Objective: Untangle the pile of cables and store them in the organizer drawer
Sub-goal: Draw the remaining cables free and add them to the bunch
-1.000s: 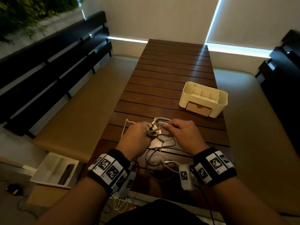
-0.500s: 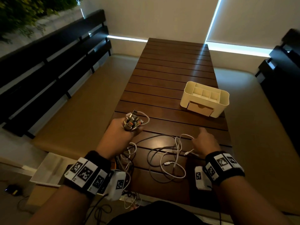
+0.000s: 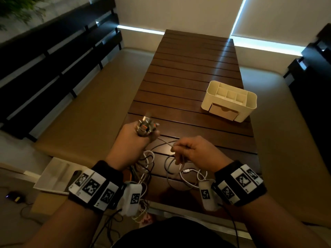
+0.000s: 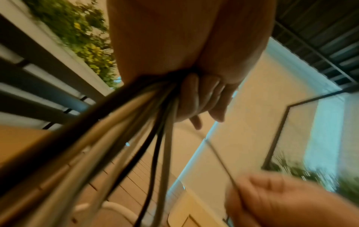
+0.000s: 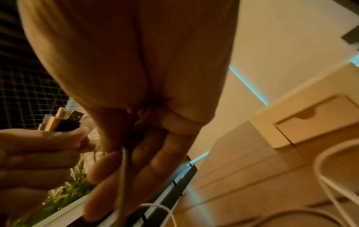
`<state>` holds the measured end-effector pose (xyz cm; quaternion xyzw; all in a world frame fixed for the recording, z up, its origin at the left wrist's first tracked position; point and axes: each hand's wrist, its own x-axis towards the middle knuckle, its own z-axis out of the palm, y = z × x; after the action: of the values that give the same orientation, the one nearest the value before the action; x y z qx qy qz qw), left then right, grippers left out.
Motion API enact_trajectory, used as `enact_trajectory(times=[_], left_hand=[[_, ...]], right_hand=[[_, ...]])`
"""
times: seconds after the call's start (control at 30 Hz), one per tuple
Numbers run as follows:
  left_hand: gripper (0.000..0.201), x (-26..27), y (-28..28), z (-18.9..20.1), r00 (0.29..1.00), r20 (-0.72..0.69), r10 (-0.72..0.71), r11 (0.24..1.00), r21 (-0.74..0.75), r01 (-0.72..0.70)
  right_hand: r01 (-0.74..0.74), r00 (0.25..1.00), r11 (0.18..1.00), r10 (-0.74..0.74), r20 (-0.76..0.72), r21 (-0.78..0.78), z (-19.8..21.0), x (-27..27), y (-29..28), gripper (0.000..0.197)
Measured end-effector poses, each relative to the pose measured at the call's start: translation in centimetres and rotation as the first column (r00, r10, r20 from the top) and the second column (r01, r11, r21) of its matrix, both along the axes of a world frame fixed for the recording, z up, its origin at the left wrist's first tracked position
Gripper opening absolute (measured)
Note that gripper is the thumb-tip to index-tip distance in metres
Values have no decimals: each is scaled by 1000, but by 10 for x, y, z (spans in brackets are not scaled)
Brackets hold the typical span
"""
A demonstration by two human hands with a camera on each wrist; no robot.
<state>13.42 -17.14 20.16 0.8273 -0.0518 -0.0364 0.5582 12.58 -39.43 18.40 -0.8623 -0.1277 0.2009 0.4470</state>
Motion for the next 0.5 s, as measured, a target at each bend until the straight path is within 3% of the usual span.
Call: enact_trajectory(times=[0.1,0.2,0.27,0.3,0.33,0.4,0.5], left_hand=[[1,4,18,1,995,-20,99,992,-79,-100],[8,5,37,-1,985,-99,143,966,-203,-161],[7,3,43,-2,980,-140,142,952,-253,-175],[7,2,44,-3,978,-156,139,949,-260,-176],[6,0,45,-3,977,-167,129,948,-267,-171],[7,-3,45,0,978,-187,89,947,-289,-141],[11,-12,44,8,977,-210,24,941,-326,-93]], right_hand=[[55,952,995,-27,-305,84,-15,-18,-9,15],[-104,843,990,40,-536,-90,-39,-35,-22,13],[-384,831,846,142,-538,-369,-50,-36,-32,14],[-457,830,751,168,-532,-476,-53,-34,-36,17],[-453,846,712,153,-511,-537,-51,-30,-37,21],[-292,914,781,59,-402,-551,-42,-22,-35,25],[68,985,911,-127,-119,-407,-33,-4,-17,17]])
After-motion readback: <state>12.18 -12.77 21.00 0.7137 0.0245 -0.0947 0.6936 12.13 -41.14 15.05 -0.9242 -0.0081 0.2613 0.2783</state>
